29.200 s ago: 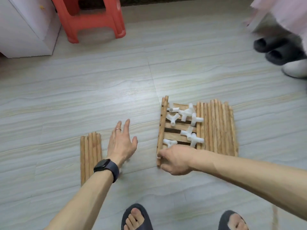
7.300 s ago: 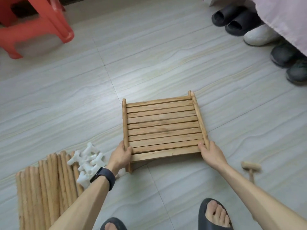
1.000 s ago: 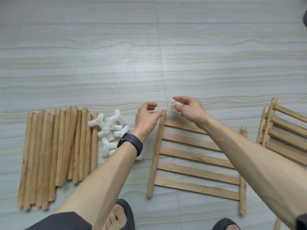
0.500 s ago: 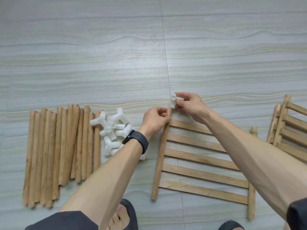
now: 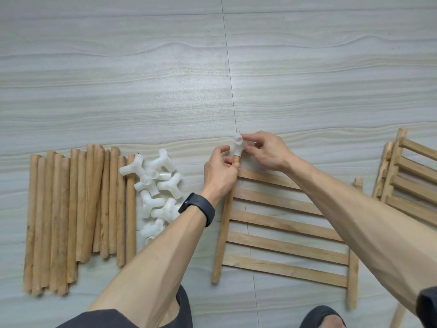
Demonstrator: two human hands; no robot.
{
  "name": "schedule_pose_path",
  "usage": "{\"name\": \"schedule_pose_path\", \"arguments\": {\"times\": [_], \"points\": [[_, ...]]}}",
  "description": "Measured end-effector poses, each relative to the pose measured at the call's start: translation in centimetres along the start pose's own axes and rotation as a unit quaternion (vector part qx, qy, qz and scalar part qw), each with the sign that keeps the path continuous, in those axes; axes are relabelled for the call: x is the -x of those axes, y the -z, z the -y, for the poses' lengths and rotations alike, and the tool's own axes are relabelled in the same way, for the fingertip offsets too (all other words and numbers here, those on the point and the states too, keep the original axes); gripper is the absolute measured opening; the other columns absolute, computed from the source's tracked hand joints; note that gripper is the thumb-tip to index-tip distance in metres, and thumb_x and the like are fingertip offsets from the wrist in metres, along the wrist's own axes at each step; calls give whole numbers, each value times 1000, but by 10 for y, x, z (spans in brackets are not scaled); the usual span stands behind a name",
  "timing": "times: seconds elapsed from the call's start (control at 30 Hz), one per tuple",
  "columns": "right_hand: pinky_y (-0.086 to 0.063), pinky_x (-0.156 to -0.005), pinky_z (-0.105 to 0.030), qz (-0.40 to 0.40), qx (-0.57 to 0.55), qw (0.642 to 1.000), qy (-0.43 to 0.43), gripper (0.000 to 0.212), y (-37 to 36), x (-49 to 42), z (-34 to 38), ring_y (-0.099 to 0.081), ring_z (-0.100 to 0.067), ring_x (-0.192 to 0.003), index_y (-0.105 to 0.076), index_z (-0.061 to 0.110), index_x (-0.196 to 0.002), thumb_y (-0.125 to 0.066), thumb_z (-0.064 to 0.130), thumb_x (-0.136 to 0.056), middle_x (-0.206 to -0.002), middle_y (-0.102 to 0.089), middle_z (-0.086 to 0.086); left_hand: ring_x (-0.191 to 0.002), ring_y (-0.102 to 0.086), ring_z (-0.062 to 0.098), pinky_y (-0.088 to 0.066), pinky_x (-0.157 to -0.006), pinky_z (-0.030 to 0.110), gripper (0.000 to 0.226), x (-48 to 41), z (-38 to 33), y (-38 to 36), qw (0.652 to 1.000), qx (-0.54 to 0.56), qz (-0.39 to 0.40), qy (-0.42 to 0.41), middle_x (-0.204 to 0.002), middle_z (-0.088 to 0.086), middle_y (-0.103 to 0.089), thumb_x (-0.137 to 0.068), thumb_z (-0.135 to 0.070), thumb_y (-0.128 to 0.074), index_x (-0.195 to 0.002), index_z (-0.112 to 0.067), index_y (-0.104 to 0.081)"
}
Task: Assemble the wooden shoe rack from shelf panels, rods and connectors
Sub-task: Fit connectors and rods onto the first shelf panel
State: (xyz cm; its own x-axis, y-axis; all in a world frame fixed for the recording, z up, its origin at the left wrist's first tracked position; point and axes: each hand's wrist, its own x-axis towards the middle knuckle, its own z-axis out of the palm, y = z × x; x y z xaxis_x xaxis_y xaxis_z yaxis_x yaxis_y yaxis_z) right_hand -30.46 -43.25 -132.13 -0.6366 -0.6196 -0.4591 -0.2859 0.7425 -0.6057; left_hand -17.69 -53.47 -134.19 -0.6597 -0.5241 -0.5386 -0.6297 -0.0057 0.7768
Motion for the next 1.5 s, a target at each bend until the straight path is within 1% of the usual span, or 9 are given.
{"name": "schedule_pose_path", "arguments": {"times": [0.13, 0.3, 0.47, 0.57, 0.67, 0.87, 1.13, 1.3, 1.5], "points": [[-38, -85, -24, 21, 9, 1000, 7, 37, 4, 0, -1, -55, -18, -94, -67, 26, -133, -59, 14, -100, -120, -68, -4, -74, -61, 2, -51, -85, 25, 48, -1, 1, 0, 1000, -19, 7, -10, -84, -14, -63, -89, -13, -70, -134, -20, -55], [-43, -106, -38, 38, -20, 999, -3, 36, 4, 1, -2, -61, -28, -117, -66, 25, -135, -58, 14, -101, -131, -68, -7, -75, -61, 3, -50, -85, 24, 52, 0, 2, 1, 999, -30, 15, -14, -85, -14, -63, -89, -13, -69, -138, -18, -53], [-36, -93, -17, 14, -9, 1000, 4, 36, -3, 0, -7, -55, -13, -105, -68, 23, -131, -60, 11, -99, -123, -58, 3, -96, -65, 22, -51, -83, 42, 38, 20, 4, -1, 989, -139, -1, -56, -103, -6, -65, -97, -33, -59, -130, -18, -47], [-31, -92, -14, -10, 38, 999, 28, 32, -5, 0, -8, -58, -20, -111, -72, 19, -127, -64, 11, -97, -124, -61, -5, -94, -62, 33, -41, -60, 39, 39, 41, 17, -2, 895, -420, -27, -148, -110, 6, -60, -103, -51, -39, -118, -16, -46], [-36, -96, -27, -38, 96, 991, 85, 26, -8, 3, -10, -61, -38, -108, -75, 13, -120, -66, 10, -96, -117, -69, -15, -96, -60, 31, -37, -56, 38, 45, 49, 24, -6, 827, -532, -24, -180, -110, 8, -58, -108, -48, -24, -120, -14, -49], [-46, -90, -39, -77, 95, 986, 111, 22, -12, 16, -13, -65, -42, -98, -77, 10, -115, -67, 9, -95, -110, -71, -21, -90, -63, 29, -37, -52, 36, 39, 47, 25, -8, 817, -536, -54, -206, -103, 9, -61, -108, -42, -31, -114, -12, -56], [-40, -83, -23, -9, 12, 1000, -24, 26, 0, 13, 0, -63, -18, -100, -72, 24, -110, -71, 21, -85, -107, -69, 3, -53, -63, 20, -40, -40, 28, 27, 53, 23, -14, 795, -562, -118, -199, -73, 1, -63, -98, -42, -59, -91, -17, -66], [-42, -90, -29, 112, 136, 984, -28, 49, 23, -6, 25, -56, -25, -120, -59, 36, -135, -70, 41, -88, -113, -70, 0, -57, -63, 22, -39, -46, 31, 28, 54, 27, -16, 794, -560, -132, -197, -77, 1, -63, -101, -42, -53, -95, -18, -67], [-40, -83, -22, 112, 153, 982, 20, 34, 23, -9, 28, -63, -19, -112, -74, 28, -121, -73, 31, -87, -121, -72, -4, -68, -65, 29, -39, -54, 36, 35, 51, 29, -14, 822, -524, -99, -199, -87, 7, -64, -106, -40, -39, -106, -13, -62]]}}
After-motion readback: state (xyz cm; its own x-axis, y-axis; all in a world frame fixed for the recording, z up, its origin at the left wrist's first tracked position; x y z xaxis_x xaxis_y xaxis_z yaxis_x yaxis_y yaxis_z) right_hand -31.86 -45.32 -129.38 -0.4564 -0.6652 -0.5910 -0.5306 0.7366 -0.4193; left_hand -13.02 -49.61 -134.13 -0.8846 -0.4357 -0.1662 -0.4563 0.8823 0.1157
